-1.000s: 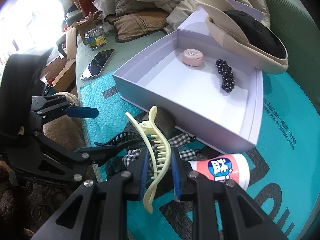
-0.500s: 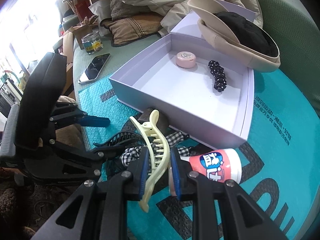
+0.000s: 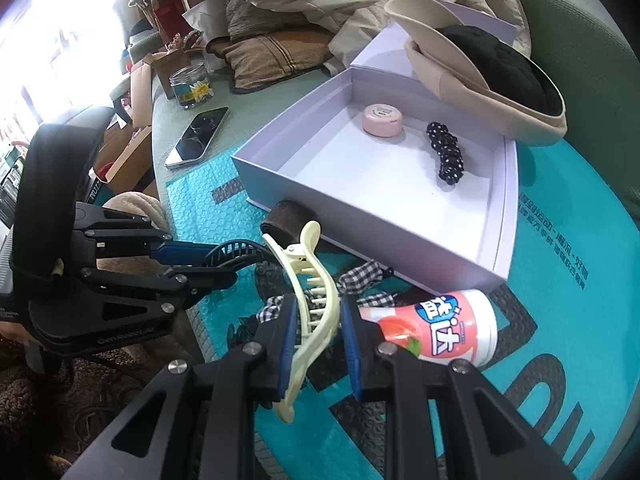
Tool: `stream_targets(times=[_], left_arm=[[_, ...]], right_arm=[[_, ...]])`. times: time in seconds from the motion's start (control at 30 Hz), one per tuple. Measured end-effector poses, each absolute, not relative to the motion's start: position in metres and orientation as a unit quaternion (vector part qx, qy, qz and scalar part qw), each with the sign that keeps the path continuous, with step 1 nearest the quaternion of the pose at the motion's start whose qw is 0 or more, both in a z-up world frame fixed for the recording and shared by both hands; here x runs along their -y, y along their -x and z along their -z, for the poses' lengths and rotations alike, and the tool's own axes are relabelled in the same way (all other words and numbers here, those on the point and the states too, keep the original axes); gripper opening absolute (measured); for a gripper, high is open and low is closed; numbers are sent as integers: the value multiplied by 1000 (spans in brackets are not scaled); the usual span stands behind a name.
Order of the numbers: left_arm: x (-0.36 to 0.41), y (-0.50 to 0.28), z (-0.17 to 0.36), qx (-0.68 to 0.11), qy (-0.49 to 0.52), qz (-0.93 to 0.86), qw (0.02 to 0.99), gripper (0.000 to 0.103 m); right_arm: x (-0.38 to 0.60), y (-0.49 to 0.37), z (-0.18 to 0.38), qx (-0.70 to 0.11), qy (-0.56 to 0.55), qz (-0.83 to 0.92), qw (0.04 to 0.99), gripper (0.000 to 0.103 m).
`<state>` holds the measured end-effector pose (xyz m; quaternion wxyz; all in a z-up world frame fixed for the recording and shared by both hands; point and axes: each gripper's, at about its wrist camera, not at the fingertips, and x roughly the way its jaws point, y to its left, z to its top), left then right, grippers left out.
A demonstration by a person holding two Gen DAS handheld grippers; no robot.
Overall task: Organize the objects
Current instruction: 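Lift the cream claw clip with the right tool while the left tool grasps the black claw clip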
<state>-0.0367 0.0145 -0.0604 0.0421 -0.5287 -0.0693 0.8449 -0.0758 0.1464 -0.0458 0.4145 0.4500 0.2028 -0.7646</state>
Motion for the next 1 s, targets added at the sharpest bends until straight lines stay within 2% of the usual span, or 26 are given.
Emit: stream_targets(times=[1.0], left_arm=[[-2, 16, 17, 73, 493, -866, 44, 19]], right_arm=[[-135, 74, 20, -209, -417, 778, 421, 21]])
